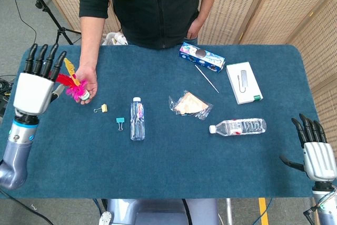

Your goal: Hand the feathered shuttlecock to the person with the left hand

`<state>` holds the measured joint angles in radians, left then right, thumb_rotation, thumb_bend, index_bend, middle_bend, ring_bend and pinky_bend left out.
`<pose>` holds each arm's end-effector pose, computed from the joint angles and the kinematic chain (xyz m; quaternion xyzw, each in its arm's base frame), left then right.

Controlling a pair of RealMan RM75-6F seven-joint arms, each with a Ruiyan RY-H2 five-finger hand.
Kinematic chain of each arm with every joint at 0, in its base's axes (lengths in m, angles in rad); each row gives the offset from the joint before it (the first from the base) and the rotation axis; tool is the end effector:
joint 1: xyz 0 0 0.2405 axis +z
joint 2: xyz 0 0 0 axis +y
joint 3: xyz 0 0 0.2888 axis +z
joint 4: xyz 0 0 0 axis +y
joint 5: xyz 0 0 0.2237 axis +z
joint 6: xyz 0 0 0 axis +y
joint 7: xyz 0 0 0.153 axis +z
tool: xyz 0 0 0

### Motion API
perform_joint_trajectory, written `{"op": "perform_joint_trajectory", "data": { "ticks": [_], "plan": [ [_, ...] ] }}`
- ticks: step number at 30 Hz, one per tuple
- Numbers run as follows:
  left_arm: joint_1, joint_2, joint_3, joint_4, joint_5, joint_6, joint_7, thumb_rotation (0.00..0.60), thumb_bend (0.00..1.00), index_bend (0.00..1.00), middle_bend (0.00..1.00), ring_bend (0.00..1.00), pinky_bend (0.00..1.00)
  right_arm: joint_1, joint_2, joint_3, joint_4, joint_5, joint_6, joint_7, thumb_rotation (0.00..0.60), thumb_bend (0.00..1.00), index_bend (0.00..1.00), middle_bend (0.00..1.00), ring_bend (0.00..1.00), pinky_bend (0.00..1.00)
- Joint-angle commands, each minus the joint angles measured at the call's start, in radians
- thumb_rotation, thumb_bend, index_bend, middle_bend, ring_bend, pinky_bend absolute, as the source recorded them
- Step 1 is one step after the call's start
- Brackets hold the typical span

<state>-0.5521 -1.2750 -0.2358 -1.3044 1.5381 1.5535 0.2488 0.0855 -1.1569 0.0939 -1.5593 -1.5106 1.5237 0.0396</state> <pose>-0.2266 0.3738 0.1758 -0.6195 -0.0548 -0.4878 0.6126 -0.3458 -0.2038 0.1641 0.5745 -0.3689 0.4244 0.5948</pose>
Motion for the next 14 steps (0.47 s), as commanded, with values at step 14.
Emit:
{"op": "perform_joint_trajectory", "data": {
  "ticks": [14],
  "plan": [
    [0.325, 0.079, 0.178, -0.168, -0.157, -0.032, -0.447, 0.600, 0.00, 0.00, 0.00, 0.00, 0.00, -0.010, 0.016, -0.006, -0.013, -0.027, 0.025, 0.031, 0.600, 0.00, 0.00, 0.00, 0.00, 0.00]
  ]
}}
